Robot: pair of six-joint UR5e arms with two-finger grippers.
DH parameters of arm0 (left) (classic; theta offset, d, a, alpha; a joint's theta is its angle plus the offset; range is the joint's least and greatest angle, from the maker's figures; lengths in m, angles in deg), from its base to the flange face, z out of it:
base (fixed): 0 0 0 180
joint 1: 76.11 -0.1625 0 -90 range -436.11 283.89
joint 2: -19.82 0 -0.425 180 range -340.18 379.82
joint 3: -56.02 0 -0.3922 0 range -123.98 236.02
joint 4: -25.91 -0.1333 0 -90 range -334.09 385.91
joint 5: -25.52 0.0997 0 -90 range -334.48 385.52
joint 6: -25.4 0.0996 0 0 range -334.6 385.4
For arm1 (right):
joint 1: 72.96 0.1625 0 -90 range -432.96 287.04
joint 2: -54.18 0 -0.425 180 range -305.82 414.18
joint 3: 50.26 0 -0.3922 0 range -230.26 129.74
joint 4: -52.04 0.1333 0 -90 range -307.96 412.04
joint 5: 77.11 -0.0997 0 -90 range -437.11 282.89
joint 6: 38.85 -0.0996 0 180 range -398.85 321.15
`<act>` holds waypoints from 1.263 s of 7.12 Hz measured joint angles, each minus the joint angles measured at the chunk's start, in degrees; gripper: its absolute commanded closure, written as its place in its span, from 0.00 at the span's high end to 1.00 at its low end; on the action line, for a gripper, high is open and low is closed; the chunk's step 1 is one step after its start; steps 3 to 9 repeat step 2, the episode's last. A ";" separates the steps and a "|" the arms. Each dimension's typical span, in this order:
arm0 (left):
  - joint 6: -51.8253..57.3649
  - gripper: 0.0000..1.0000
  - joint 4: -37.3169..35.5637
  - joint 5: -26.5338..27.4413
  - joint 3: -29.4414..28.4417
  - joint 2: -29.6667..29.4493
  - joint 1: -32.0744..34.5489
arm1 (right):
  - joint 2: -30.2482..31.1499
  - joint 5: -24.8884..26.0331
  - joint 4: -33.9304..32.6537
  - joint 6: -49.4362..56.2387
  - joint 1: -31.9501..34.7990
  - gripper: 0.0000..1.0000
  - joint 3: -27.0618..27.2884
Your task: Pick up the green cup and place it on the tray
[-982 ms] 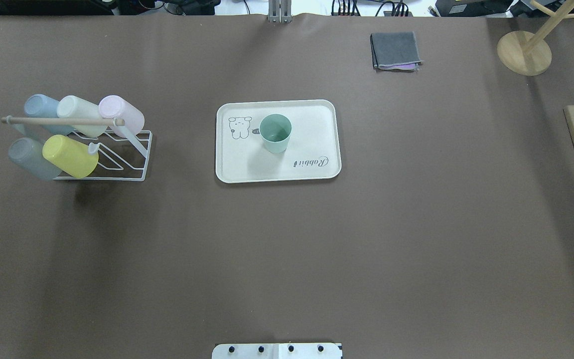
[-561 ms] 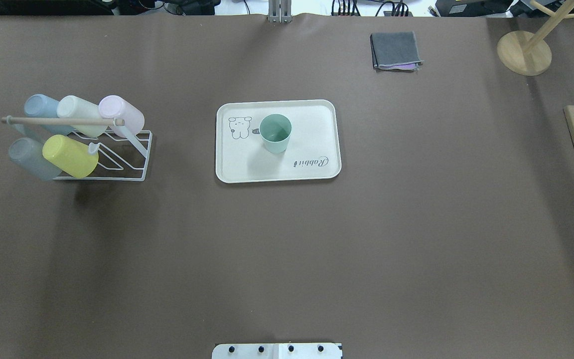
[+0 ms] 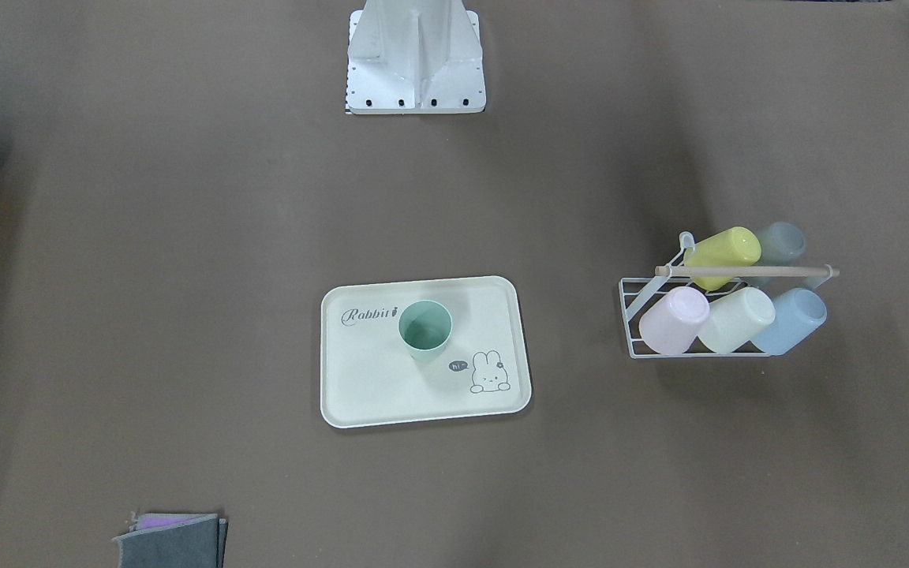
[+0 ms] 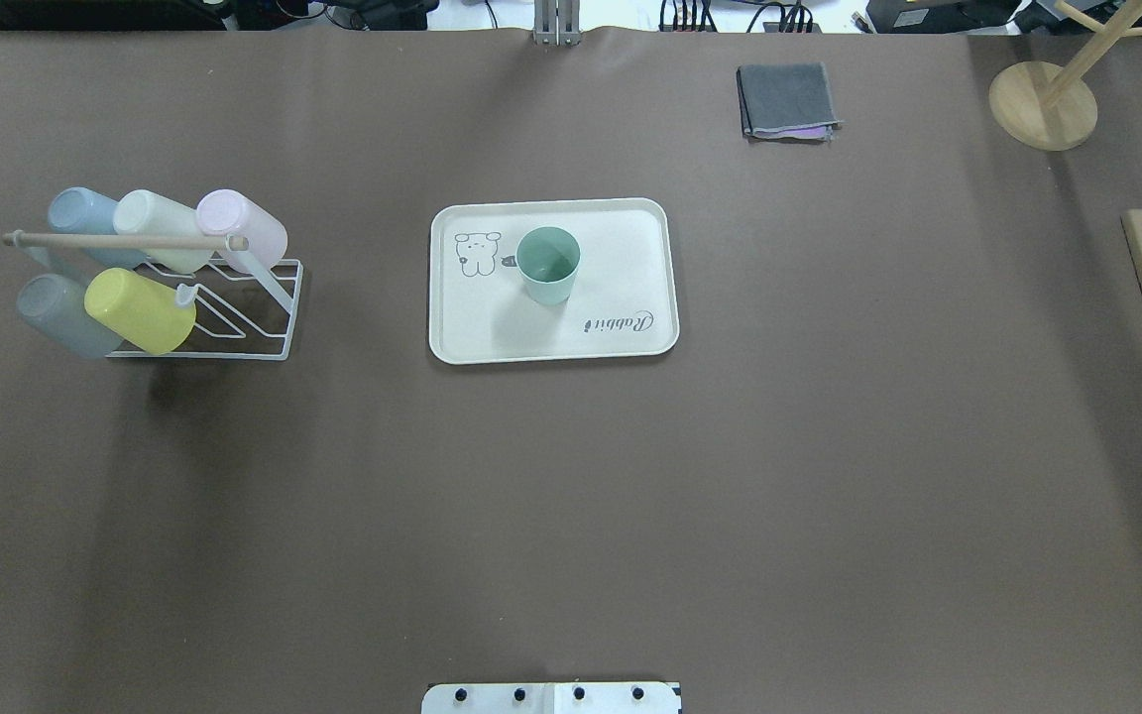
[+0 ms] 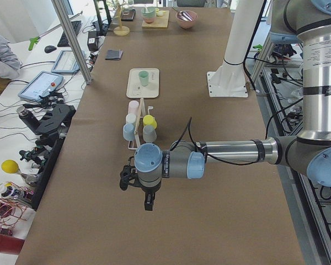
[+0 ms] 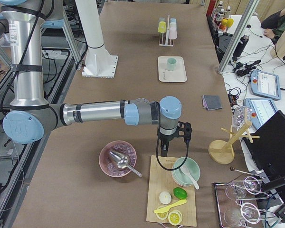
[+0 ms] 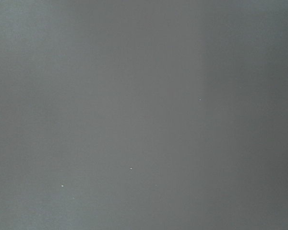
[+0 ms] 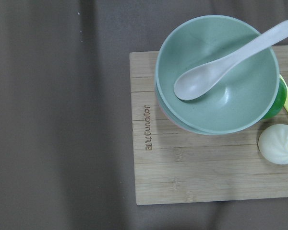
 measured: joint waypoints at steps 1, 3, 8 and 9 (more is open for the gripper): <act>0.00 0.98 0.02 0.35 0.04 -0.07 -0.04 | 0.11 0.02 0.00 -0.06 0.00 1.00 0.02; 0.00 0.98 0.03 0.48 0.05 -0.13 -0.06 | 0.15 0.06 0.00 -0.12 -0.02 1.00 0.02; 0.00 0.98 0.03 0.48 0.05 -0.13 -0.06 | 0.15 0.06 0.00 -0.12 -0.02 1.00 0.02; 0.00 0.98 0.03 0.48 0.05 -0.13 -0.06 | 0.15 0.06 0.00 -0.12 -0.02 1.00 0.02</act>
